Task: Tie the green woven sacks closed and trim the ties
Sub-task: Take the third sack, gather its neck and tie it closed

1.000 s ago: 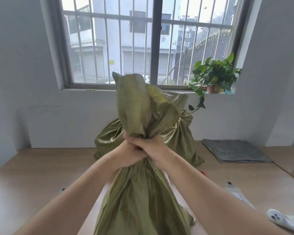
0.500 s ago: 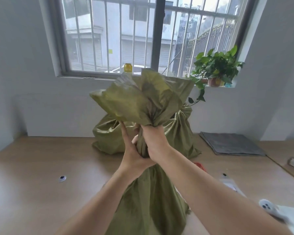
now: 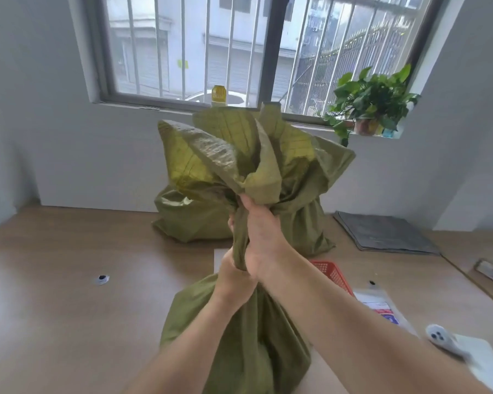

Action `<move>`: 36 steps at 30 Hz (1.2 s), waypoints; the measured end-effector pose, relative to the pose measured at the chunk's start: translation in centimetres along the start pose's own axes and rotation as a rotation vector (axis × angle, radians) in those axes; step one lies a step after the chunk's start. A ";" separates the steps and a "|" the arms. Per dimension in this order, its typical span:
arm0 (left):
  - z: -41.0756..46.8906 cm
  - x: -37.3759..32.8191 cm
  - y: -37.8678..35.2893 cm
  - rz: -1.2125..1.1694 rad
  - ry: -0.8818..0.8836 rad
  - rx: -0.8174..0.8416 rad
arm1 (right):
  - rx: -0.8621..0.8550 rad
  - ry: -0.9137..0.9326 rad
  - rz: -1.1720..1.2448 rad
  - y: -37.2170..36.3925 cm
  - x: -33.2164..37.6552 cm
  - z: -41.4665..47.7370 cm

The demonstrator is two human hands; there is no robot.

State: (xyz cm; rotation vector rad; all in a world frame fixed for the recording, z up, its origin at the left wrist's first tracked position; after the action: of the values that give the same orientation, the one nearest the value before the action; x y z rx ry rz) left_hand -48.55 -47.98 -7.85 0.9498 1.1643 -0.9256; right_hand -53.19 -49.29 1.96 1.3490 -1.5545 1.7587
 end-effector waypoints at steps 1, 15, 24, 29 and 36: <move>0.2 1.3 0.2 -0.007 0.008 -0.005 | 0.008 -0.012 -0.011 -0.4 0.1 0.1; -1.7 13.5 -0.8 0.203 0.246 -0.143 | 0.014 0.066 -0.536 4.9 -2.6 3.8; -0.3 12.6 -1.7 0.316 0.343 -0.107 | -0.118 0.020 -0.380 8.3 -2.6 7.3; 0.2 13.9 -1.2 0.297 0.421 -0.138 | 0.070 -0.070 -0.375 8.6 -3.2 8.7; 0.6 14.2 -1.6 0.377 0.502 -0.161 | -0.012 -0.115 -0.495 14.1 -4.4 6.6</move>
State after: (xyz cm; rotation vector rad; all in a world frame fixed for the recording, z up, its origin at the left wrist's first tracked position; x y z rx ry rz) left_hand -47.68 -50.38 -21.96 1.2552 1.3878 -0.2878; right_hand -60.33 -58.08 -9.54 1.6785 -1.1467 1.3834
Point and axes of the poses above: each hand's wrist, its own z-axis towards the middle knuckle, its own y-axis out of the back of the hand, x = y × z, the point moved 9 cm from there along z, towards the middle knuckle, and after that the axes turned 6 degrees about x, right-handed, at the moved point
